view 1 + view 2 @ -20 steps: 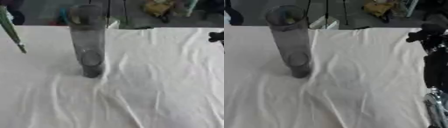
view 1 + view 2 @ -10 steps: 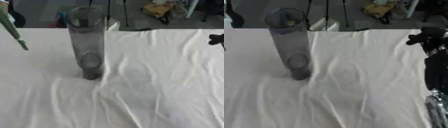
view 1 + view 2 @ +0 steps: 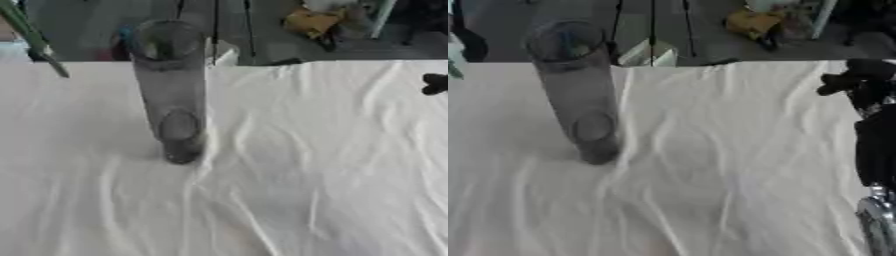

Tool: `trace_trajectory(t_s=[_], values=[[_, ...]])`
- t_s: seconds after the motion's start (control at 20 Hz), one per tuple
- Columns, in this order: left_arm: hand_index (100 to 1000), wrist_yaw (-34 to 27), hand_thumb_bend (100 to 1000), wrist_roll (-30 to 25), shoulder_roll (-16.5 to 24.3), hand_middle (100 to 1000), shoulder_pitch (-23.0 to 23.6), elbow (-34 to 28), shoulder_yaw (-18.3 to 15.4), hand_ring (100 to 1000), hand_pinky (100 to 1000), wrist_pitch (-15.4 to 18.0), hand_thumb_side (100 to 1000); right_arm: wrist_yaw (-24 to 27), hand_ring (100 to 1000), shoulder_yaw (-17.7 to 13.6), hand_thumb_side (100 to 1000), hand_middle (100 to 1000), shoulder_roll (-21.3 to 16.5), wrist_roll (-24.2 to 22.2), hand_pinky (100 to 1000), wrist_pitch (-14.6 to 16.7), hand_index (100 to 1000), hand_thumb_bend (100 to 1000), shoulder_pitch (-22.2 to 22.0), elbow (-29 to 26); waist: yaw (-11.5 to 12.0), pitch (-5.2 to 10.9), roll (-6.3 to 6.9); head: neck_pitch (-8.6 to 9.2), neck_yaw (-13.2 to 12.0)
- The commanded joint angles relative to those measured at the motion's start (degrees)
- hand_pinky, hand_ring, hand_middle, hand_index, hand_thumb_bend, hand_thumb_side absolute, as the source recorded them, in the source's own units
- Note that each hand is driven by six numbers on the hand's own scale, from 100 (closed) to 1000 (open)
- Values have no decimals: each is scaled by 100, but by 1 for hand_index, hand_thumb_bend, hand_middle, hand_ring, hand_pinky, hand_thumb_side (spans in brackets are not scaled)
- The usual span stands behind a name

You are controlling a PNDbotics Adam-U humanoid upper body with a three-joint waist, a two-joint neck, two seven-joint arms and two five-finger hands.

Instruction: Arrange flowers into the vase.

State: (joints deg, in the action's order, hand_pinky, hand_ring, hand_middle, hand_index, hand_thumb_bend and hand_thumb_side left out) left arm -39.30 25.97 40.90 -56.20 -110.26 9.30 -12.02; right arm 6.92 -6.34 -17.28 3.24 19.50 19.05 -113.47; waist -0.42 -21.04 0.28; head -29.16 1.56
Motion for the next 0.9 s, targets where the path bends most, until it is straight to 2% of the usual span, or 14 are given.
trace_trajectory(t_s=[0.05, 0.5, 0.65, 0.9], values=[[100, -33, 230, 158, 54, 100, -220, 156, -94, 100, 100, -23, 699, -11, 550, -6, 1000, 533, -170, -12, 744, 22, 714, 100, 16, -112, -18, 175, 95, 57, -13], [100, 37, 225, 211, 20, 100, -364, 388, -68, 100, 100, -55, 713, 5, 548, 2, 1000, 532, -186, -21, 744, 27, 713, 100, 6, -112, -50, 199, 118, 77, -35], [100, 52, 229, 302, -58, 100, -600, 664, -46, 100, 100, -136, 706, -9, 548, 19, 1000, 531, -194, -45, 744, 21, 713, 100, -11, -112, -142, 190, 156, 145, -130], [100, 81, 236, 325, -166, 100, -899, 1046, -28, 100, 100, -35, 705, -22, 547, 28, 1000, 531, -203, -55, 744, 30, 712, 100, -23, -112, -196, 190, 179, 250, -131]])
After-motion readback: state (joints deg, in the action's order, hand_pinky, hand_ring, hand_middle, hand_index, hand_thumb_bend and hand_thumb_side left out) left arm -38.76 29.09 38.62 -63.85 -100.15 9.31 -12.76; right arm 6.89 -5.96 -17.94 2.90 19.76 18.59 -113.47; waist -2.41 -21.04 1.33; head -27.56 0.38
